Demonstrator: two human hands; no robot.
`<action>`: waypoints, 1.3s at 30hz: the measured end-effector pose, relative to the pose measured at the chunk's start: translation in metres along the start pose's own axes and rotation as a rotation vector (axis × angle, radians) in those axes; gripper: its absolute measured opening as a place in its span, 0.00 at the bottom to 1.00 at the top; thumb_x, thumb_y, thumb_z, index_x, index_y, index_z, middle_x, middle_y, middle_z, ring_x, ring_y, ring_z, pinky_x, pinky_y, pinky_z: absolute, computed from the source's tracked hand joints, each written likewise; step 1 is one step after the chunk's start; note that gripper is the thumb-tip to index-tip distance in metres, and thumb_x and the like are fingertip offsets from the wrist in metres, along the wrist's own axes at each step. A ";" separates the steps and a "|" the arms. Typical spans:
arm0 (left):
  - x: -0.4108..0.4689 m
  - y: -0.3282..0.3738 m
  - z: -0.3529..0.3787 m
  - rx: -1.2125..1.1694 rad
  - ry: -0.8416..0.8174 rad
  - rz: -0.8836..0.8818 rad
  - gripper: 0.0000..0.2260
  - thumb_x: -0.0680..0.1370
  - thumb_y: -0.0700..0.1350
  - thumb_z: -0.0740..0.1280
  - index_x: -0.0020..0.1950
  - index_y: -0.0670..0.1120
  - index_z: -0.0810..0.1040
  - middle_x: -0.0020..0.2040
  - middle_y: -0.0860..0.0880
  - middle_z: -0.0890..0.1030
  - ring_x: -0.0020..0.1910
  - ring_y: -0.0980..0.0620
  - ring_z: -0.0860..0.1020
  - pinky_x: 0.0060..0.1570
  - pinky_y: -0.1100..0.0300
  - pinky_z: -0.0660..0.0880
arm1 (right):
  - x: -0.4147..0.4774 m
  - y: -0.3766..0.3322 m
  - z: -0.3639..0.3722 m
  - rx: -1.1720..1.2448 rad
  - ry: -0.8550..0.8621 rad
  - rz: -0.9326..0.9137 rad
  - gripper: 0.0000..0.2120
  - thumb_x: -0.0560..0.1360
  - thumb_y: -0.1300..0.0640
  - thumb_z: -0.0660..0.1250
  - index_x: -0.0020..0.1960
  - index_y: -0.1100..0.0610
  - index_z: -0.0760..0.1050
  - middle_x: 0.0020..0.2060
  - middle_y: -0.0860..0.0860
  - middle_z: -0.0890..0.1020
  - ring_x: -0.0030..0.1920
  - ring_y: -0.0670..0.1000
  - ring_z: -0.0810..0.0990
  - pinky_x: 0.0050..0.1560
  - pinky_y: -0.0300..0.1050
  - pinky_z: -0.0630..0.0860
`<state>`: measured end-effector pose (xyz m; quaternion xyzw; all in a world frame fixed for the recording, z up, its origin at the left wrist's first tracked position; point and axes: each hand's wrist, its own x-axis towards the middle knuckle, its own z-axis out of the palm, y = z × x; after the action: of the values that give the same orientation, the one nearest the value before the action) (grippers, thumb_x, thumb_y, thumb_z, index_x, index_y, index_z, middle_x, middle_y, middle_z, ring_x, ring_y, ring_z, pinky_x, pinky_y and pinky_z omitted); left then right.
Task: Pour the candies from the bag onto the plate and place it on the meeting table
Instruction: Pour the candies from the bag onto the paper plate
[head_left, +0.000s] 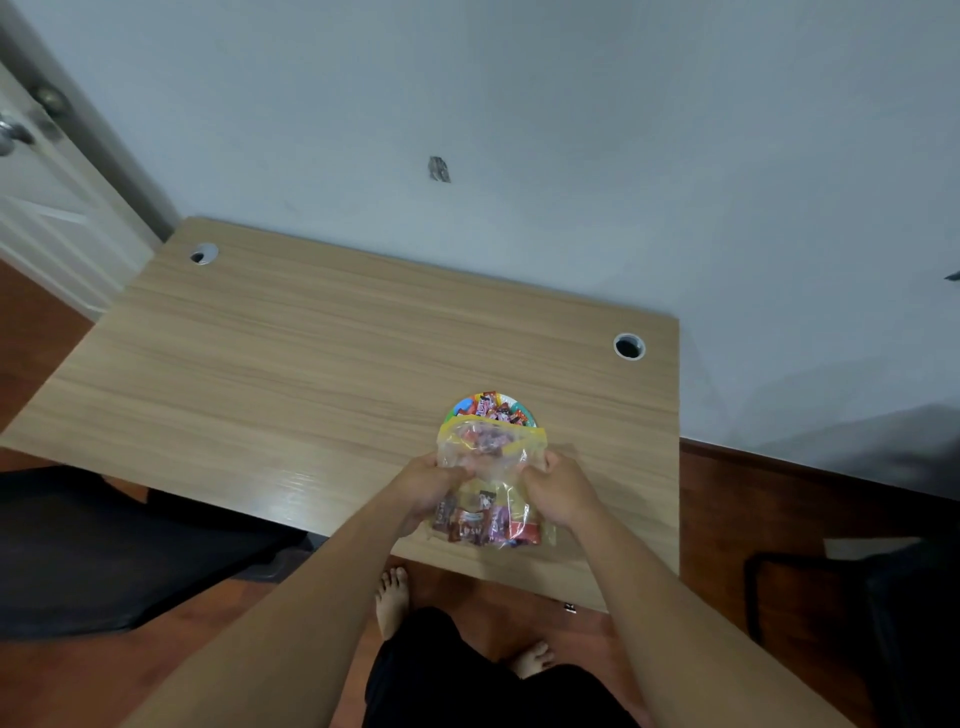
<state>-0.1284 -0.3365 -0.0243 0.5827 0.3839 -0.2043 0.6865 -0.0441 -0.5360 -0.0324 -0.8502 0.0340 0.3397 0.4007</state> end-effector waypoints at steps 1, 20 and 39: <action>0.000 0.000 0.000 -0.007 -0.004 -0.001 0.13 0.81 0.44 0.75 0.65 0.44 0.84 0.54 0.43 0.91 0.51 0.43 0.91 0.48 0.50 0.87 | 0.001 0.000 0.001 0.005 0.004 0.002 0.14 0.80 0.52 0.66 0.62 0.55 0.82 0.54 0.52 0.88 0.49 0.52 0.86 0.46 0.45 0.78; 0.005 0.003 -0.007 -0.029 0.024 0.067 0.11 0.81 0.41 0.74 0.62 0.41 0.87 0.57 0.39 0.90 0.56 0.40 0.88 0.61 0.42 0.84 | 0.003 -0.009 0.005 -0.047 0.082 -0.069 0.11 0.80 0.53 0.67 0.51 0.57 0.86 0.45 0.54 0.89 0.48 0.58 0.87 0.51 0.51 0.81; -0.028 0.087 -0.041 -0.179 0.079 0.337 0.17 0.82 0.59 0.71 0.57 0.46 0.87 0.54 0.49 0.91 0.54 0.49 0.89 0.51 0.52 0.81 | -0.028 -0.065 -0.041 0.234 0.007 -0.173 0.32 0.73 0.26 0.70 0.49 0.56 0.89 0.42 0.59 0.89 0.38 0.45 0.83 0.50 0.51 0.83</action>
<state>-0.0948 -0.2809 0.0523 0.5829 0.3242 -0.0282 0.7445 -0.0212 -0.5265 0.0458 -0.7986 0.0012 0.2948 0.5247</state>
